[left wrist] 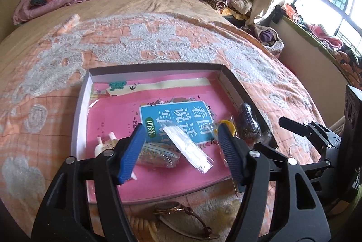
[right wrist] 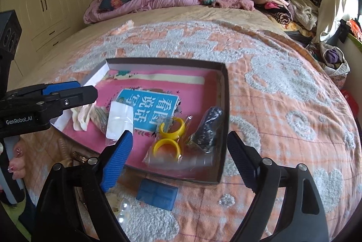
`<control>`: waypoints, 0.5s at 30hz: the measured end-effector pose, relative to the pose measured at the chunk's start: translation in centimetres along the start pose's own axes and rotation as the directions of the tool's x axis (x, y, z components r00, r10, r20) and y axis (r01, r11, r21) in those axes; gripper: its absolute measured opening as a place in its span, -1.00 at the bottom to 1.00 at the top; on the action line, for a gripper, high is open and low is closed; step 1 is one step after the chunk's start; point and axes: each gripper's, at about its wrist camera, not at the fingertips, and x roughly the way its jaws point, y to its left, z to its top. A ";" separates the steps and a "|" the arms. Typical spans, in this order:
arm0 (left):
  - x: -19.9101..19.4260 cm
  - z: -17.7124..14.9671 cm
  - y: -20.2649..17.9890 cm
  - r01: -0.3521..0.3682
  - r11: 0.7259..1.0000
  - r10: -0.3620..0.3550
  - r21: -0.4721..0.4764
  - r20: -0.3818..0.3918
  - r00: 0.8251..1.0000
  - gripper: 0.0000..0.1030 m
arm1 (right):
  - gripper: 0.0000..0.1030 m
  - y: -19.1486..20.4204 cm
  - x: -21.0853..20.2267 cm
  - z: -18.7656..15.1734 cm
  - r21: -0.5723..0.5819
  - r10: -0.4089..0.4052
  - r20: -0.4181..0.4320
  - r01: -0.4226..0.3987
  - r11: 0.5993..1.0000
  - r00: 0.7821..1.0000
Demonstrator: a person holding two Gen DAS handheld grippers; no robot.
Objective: Organize jewelry
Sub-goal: 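Open both tools and withdraw them from the box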
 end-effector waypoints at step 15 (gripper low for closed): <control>-5.0 0.1 0.0 -0.043 0.999 0.045 -0.025 0.089 0.995 0.76 | 0.77 -0.6 -6.4 0.6 0.029 -0.010 0.126 0.006 1.000 0.992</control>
